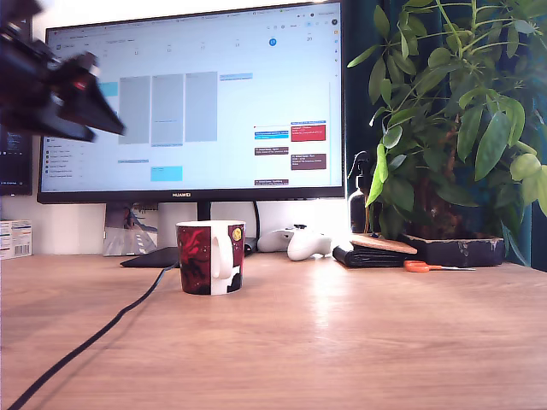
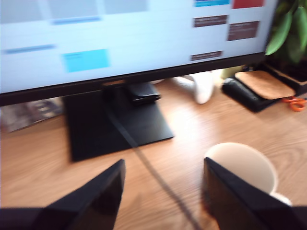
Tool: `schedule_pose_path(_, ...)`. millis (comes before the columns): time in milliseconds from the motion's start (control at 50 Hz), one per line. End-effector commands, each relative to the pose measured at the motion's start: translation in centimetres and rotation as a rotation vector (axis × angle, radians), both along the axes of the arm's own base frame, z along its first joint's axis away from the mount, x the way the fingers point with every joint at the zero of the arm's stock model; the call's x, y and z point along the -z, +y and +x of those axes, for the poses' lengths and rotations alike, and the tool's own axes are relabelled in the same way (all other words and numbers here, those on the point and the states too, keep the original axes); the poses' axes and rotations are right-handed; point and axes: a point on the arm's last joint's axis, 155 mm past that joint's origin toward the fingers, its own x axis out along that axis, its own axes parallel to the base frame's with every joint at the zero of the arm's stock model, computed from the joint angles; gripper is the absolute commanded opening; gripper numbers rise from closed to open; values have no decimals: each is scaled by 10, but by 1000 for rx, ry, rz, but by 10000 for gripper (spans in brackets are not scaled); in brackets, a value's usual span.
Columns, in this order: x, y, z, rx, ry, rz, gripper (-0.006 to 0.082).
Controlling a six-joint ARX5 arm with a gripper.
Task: Pick the grey coffee capsule and place it inside the red coffee cup
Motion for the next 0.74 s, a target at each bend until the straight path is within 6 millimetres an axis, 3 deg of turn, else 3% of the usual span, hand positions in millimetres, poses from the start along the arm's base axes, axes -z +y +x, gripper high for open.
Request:
schedule_pose_path(0,-13,14,-5,-41,-17,9,455)
schedule_pose_path(100,-16,38,-14,-112,8,22,309)
schedule_pose_path(220,-18,56,-24,-160,35,26,-34)
schedule_pose_path(720,-34,80,-51,-267,31,62,-20)
